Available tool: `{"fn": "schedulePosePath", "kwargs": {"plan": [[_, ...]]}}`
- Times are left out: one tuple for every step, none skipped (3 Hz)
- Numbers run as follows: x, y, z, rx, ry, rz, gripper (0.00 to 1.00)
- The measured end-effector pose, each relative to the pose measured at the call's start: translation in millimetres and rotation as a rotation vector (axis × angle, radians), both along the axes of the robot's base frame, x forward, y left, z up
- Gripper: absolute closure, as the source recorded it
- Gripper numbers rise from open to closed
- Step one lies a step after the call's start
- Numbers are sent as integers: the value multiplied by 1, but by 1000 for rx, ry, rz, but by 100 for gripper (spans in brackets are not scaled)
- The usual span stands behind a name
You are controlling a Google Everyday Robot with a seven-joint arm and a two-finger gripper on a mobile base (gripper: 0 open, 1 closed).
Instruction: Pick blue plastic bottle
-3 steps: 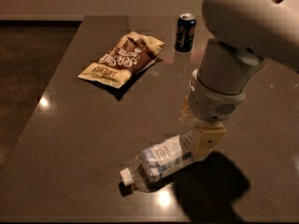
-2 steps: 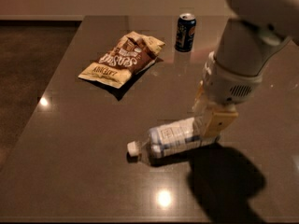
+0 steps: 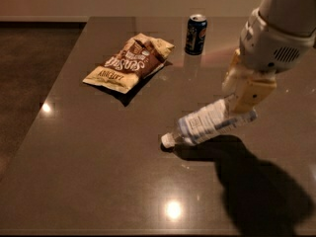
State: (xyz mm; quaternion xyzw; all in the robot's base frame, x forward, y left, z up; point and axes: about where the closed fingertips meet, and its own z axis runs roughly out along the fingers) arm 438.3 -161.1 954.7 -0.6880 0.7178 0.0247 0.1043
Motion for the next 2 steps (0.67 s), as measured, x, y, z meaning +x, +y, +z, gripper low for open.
{"fn": "schedulePosePath", "kwargs": {"plan": [[10, 2, 24, 45, -60, -16, 100], [10, 2, 24, 45, -60, -16, 100]]}}
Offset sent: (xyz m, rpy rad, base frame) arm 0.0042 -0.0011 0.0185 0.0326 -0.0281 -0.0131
